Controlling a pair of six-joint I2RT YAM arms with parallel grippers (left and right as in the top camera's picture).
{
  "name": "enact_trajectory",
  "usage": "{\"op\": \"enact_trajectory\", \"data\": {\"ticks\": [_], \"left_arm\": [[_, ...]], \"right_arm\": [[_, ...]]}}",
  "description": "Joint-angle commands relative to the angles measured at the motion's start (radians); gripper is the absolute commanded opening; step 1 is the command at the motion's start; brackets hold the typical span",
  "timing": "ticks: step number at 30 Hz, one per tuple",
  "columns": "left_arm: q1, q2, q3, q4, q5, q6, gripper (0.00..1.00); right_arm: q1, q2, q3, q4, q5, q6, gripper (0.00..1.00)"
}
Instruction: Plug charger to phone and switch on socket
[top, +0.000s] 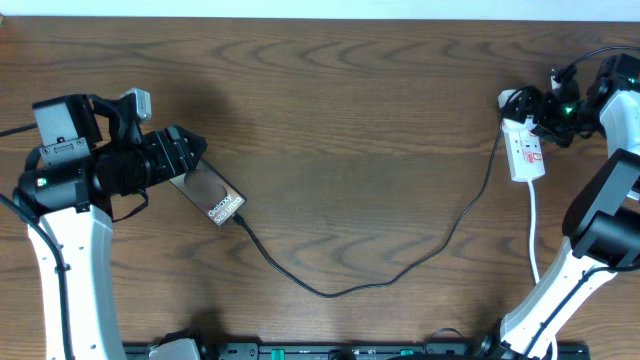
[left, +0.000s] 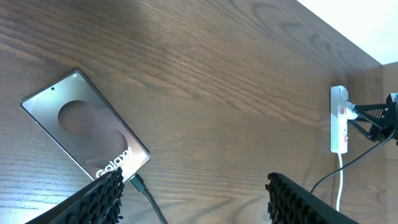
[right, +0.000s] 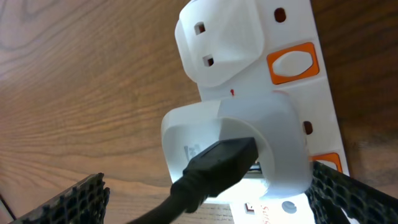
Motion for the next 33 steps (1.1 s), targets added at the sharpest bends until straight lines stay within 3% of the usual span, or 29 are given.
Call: {"op": "enact_trajectory", "data": {"ticks": [1, 33], "left_arm": [[-0.004, -0.002, 0.0, 0.0, -0.009, 0.029, 0.72], [-0.004, -0.002, 0.0, 0.0, -0.009, 0.029, 0.73]], "right_arm": [[0.024, 0.059, 0.006, -0.003, -0.035, 0.031, 0.98], [0.102, 0.062, 0.002, -0.069, -0.035, 0.03, 0.96]]}}
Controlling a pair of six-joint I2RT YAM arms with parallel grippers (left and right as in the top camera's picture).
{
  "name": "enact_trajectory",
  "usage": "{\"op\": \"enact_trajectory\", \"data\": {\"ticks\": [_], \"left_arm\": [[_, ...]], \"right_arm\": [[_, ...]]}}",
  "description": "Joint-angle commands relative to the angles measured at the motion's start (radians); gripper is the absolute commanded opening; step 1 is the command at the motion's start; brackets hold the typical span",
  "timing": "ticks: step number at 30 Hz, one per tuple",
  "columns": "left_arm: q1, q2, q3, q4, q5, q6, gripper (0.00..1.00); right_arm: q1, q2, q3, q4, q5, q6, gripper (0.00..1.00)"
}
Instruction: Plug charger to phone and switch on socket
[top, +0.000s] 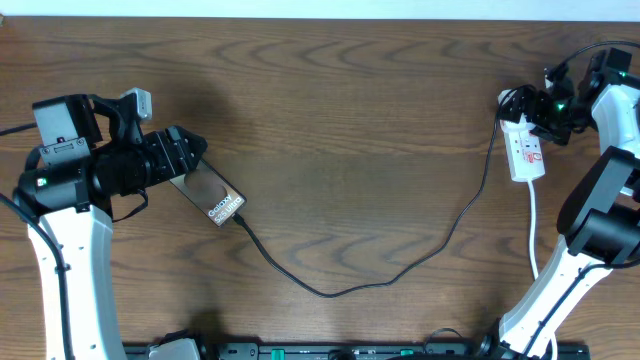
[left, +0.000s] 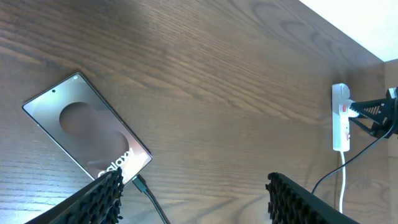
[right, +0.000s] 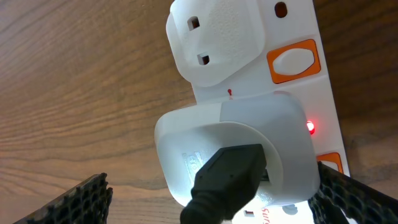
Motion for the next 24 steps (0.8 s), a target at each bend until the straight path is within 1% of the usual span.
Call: {"op": "enact_trajectory", "data": {"ticks": [1, 18, 24], "left_arm": [[-0.004, -0.002, 0.0, 0.0, -0.008, 0.013, 0.73], [-0.004, -0.002, 0.0, -0.007, -0.008, 0.013, 0.73], [-0.004, -0.002, 0.0, -0.007, -0.008, 0.013, 0.73]], "right_arm": [[0.063, 0.05, -0.029, -0.028, -0.126, 0.02, 0.96], [0.064, 0.051, -0.076, -0.001, -0.19, 0.021, 0.98], [0.066, 0.051, -0.097, 0.009, -0.195, 0.029, 0.99]]}}
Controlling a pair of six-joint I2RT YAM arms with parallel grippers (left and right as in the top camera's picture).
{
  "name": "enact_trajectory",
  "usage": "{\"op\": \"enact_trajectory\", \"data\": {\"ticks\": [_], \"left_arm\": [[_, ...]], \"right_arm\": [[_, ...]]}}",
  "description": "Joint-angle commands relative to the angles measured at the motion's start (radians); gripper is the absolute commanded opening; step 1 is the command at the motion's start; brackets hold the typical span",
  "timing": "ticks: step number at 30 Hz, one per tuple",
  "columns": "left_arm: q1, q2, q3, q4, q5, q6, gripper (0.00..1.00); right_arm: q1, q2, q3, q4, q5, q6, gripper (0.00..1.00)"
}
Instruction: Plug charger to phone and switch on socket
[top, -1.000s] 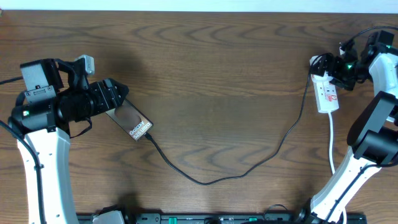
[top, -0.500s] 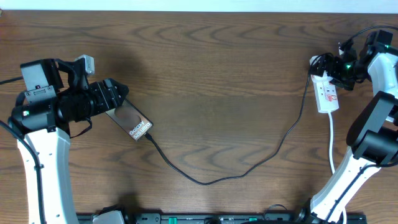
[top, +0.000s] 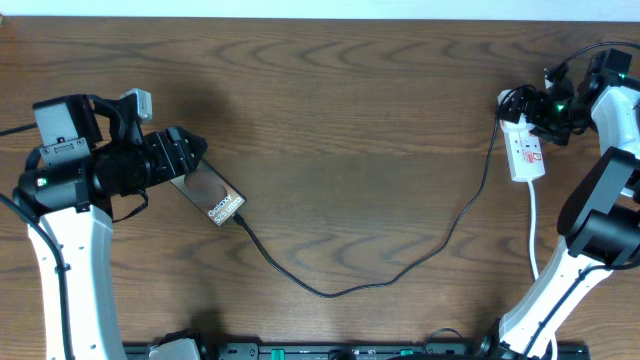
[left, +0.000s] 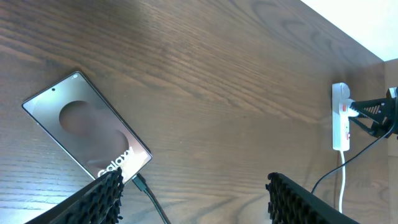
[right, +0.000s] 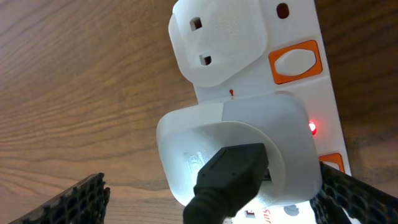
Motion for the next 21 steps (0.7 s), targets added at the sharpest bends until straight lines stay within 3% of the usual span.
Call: {"op": "enact_trajectory", "data": {"ticks": [1, 21], "left_arm": [[-0.004, -0.002, 0.0, -0.003, -0.008, 0.013, 0.73], [-0.004, -0.002, 0.0, -0.003, -0.008, 0.013, 0.73]], "right_arm": [[0.067, 0.061, -0.078, -0.012, -0.188, 0.032, 0.99], [0.088, 0.06, -0.106, 0.018, -0.185, 0.063, 0.99]]}}
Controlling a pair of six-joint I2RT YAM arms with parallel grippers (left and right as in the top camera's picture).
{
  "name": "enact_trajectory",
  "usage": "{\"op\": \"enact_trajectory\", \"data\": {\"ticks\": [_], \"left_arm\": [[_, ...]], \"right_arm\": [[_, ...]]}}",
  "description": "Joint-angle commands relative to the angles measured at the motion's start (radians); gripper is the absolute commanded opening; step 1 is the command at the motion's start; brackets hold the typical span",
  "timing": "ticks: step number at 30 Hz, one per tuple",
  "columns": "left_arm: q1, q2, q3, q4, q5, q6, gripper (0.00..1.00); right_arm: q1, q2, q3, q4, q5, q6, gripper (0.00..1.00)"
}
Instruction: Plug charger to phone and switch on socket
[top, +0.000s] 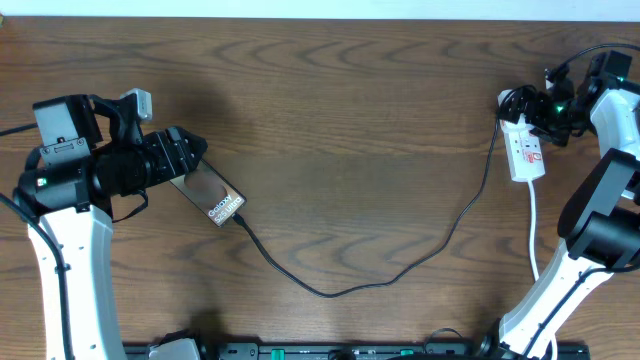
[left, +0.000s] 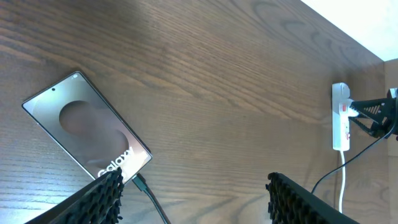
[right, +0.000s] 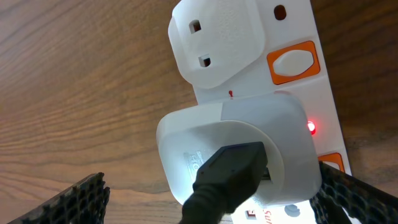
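Note:
A dark phone (top: 213, 197) marked Galaxy lies on the wooden table, with the black cable (top: 330, 290) plugged into its lower end (left: 138, 182). The cable runs right to a white charger (right: 239, 158) seated in the white power strip (top: 523, 148). A red light (right: 310, 127) glows on the strip beside the charger. My left gripper (left: 193, 202) hovers open just above the phone's lower end. My right gripper (right: 211, 202) is open, its fingers either side of the charger without touching it.
The strip carries orange switches (right: 292, 62) and a second white plug (right: 214, 40) above the charger. Its white lead (top: 533, 235) runs toward the table's front edge. The table's far edge (left: 348, 31) shows at the top right of the left wrist view.
At first no light showed on the strip beside the charger, with my right gripper close over it. By the second moment the red light was on. Both grippers and the phone have stayed where they were since.

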Motion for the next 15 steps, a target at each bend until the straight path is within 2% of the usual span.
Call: {"op": "enact_trajectory", "data": {"ticks": [1, 15], "left_arm": [[-0.004, -0.002, 0.0, -0.003, -0.008, 0.013, 0.73], [-0.004, -0.002, 0.0, -0.003, -0.008, 0.013, 0.73]], "right_arm": [[0.087, 0.079, -0.069, -0.022, -0.175, 0.05, 0.99], [0.016, 0.076, 0.005, -0.046, -0.152, 0.058, 0.99]]}}
